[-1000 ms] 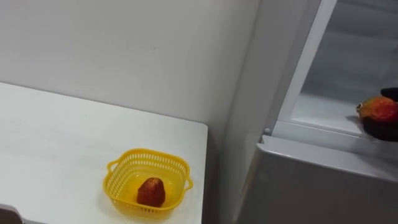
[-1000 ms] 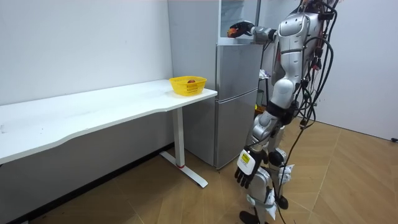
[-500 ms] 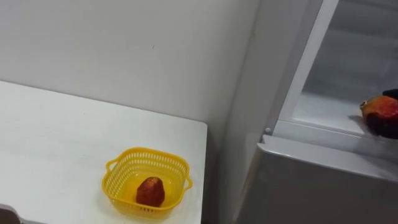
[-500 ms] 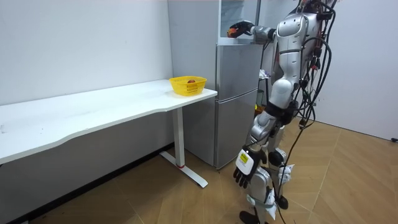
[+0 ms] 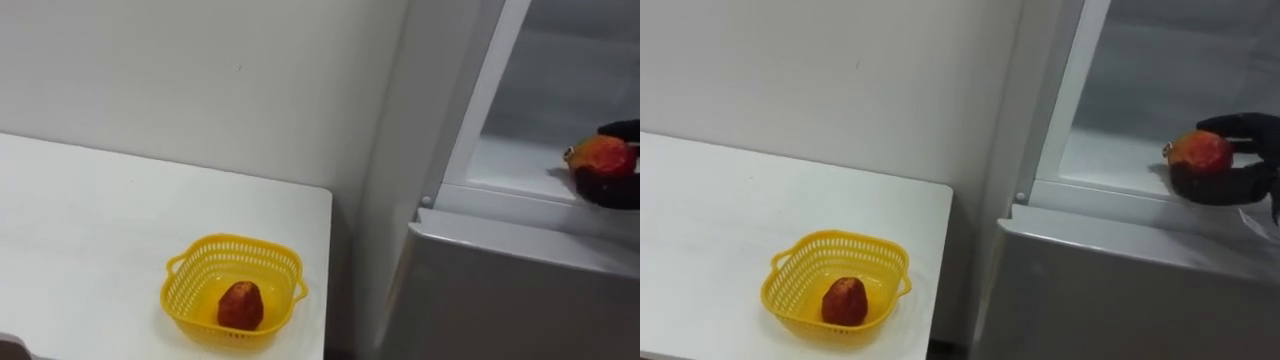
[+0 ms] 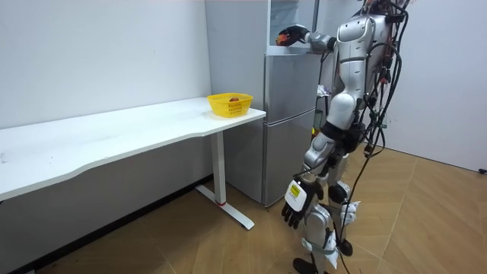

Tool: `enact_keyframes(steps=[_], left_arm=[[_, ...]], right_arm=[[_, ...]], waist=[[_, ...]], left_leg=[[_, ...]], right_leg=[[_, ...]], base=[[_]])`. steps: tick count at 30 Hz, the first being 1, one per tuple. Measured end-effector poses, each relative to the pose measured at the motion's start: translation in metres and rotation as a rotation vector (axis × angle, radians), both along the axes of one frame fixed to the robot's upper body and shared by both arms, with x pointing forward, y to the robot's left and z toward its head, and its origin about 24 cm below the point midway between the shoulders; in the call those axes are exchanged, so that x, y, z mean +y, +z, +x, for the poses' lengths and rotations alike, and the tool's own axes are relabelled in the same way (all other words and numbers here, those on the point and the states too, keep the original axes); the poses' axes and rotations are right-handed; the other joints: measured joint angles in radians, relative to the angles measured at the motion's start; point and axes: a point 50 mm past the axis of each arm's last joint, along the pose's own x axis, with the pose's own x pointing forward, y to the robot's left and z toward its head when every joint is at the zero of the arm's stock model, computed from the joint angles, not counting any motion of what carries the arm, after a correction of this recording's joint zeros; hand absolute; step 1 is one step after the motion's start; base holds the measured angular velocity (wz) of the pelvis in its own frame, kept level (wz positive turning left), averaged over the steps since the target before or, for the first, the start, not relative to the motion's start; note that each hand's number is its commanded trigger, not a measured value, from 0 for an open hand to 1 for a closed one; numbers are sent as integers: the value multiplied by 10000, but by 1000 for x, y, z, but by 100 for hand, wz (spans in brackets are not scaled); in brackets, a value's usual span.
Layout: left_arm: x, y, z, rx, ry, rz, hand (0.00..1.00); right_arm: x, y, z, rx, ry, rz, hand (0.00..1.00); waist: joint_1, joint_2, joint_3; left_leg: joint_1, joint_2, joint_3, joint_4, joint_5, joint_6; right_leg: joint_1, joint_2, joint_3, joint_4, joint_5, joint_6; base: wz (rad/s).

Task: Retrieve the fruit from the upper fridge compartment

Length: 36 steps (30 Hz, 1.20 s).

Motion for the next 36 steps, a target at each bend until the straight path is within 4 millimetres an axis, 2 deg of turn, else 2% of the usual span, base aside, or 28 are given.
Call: enact_keyframes(steps=[3, 8, 10, 13, 16, 19, 24, 28, 30, 33, 36], left_arm=[[-3, -1, -2, 37, 21, -86, 0], [-4, -1, 4, -196, 72, -77, 0], [-4, -1, 5, -240, 58, -39, 0], [-9, -3, 7, -308, 45, -164, 0], [-15, -5, 6, -316, 81, -348, 0], [-21, -7, 6, -393, 60, -553, 0], [-24, -9, 5, -280, 88, -639, 0], [-25, -9, 11, -447, 20, -678, 0], [-25, -10, 12, -452, 75, -715, 0], [-26, -10, 17, -518, 31, -790, 0], [-28, -11, 22, -528, -151, -882, 0]], right_arm=[[17, 0, -5, -505, 482, -238, 100], [35, -9, -16, -949, 743, -511, 100], [43, -11, -17, -1178, 724, -785, 100], [54, -10, -26, -1929, 635, -881, 100], [72, -12, -41, -2768, 833, -1404, 100], [81, -12, -48, -3168, 976, -1673, 100], [98, 1, -57, -4101, 1200, -2422, 100], [114, 13, -72, -5062, 1476, -3947, 100], [122, 14, -78, -5398, 1756, -4495, 100], [132, 13, -81, -5599, 2063, -4775, 100], [144, 11, -82, -5462, 2681, -4977, 100]], waist=[[10, 104, -12], [18, 70, -1], [4, 100, 18], [8, 292, 94], [-14, 567, -14], [3, 704, -35], [-50, 697, -26], [-101, 595, 8], [-104, 544, 20], [-33, 405, 101], [19, 385, 90]], left_leg=[[61, 4, 112, -29, 3, 3], [173, 7, 203, -81, 1, 3], [206, 13, 227, -82, 1, 3], [247, 17, 305, -115, -3, 6], [150, 16, 307, -115, -4, 6], [180, 17, 325, -140, 0, 6], [135, 34, 427, -185, 0, 6], [128, 46, 437, -268, 1, 4], [144, 46, 454, -272, 2, 4], [141, 52, 508, -267, 2, 5], [129, 51, 557, -282, -1, 6]], right_leg=[[-7, 3, 150, -7, 0, 0], [59, -2, 203, -20, 0, 0], [76, -2, 210, -5, 0, 0], [71, 3, 313, 6, 10, -10], [-13, 7, 314, 17, 12, -11], [-17, 11, 328, 13, 11, -10], [-141, 21, 420, 17, 11, -10], [-208, 36, 447, 16, 11, -10], [-207, 36, 461, 15, 11, -10], [-232, 42, 542, 14, 11, -10], [-273, 43, 618, 15, 11, -10]], base=[[-12], [-4], [-5], [-7], [0], [0], [-6], [0], [-2], [-5], [-6]])
